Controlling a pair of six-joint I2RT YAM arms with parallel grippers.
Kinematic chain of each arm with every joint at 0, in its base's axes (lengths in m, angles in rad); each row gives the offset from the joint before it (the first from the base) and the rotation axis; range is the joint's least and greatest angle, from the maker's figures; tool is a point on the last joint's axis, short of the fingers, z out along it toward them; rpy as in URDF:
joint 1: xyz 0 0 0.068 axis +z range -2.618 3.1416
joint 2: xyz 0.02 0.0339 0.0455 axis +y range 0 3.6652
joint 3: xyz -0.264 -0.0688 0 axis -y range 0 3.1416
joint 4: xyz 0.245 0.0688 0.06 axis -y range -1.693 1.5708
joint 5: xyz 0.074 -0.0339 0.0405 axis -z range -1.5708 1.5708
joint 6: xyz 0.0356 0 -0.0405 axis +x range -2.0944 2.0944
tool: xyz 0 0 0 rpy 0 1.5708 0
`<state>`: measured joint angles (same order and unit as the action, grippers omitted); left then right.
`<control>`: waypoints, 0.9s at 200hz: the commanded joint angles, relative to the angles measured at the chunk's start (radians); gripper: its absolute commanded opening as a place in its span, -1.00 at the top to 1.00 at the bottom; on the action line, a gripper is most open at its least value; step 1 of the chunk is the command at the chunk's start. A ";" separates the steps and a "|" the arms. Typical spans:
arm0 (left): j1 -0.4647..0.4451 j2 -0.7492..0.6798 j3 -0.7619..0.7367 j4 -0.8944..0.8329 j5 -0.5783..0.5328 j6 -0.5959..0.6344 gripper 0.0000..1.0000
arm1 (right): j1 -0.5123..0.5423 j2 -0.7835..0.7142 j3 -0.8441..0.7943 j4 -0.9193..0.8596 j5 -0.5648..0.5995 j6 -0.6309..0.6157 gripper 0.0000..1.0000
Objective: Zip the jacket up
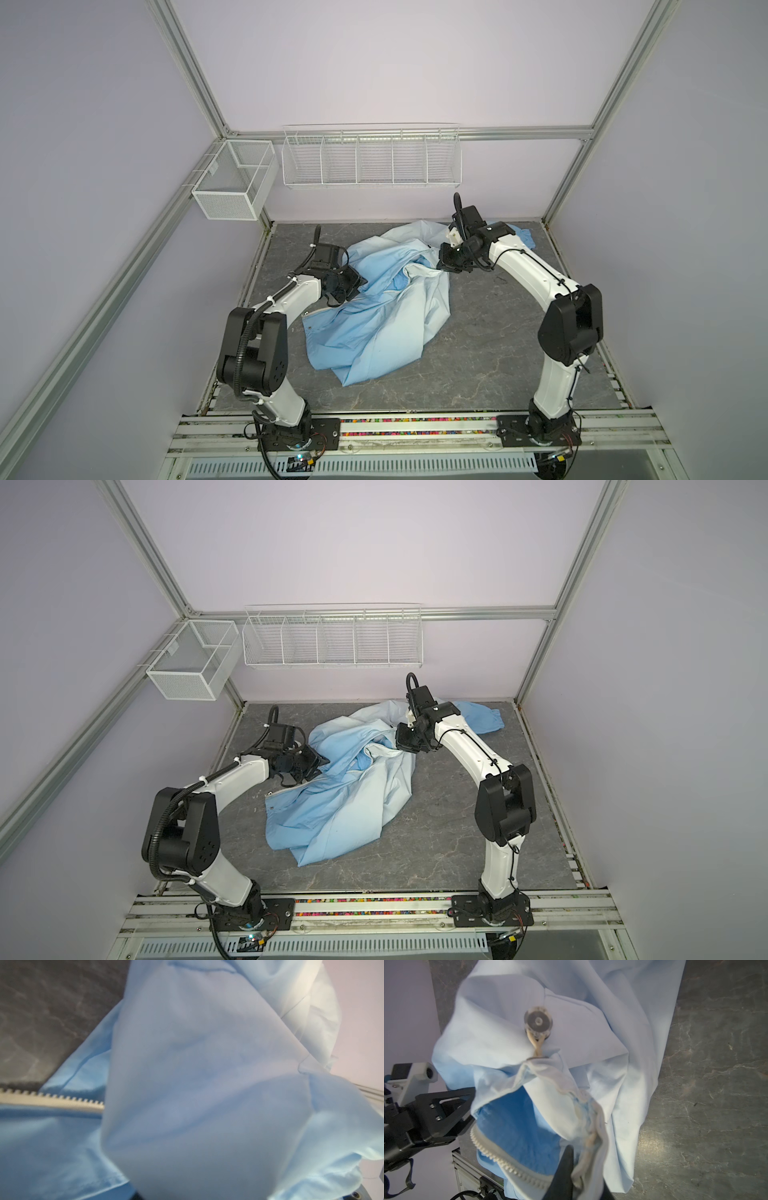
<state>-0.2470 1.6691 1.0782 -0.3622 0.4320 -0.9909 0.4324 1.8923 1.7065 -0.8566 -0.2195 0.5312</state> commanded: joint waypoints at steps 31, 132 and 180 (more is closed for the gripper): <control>0.005 0.017 0.228 -0.036 0.020 0.056 1.00 | -0.023 -0.129 -0.161 0.068 -0.024 -0.015 0.74; -0.142 0.207 1.095 -0.418 0.021 0.327 1.00 | -0.059 -0.358 -0.158 0.168 0.009 -0.216 -0.62; -0.230 0.340 1.340 -0.414 0.120 0.354 1.00 | 0.014 -0.349 -0.027 0.253 -0.051 -0.278 -0.73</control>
<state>-0.4549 1.9625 2.3268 -0.7593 0.4808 -0.6792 0.4156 1.5303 1.6135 -0.6647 -0.2276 0.3161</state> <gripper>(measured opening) 0.047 0.856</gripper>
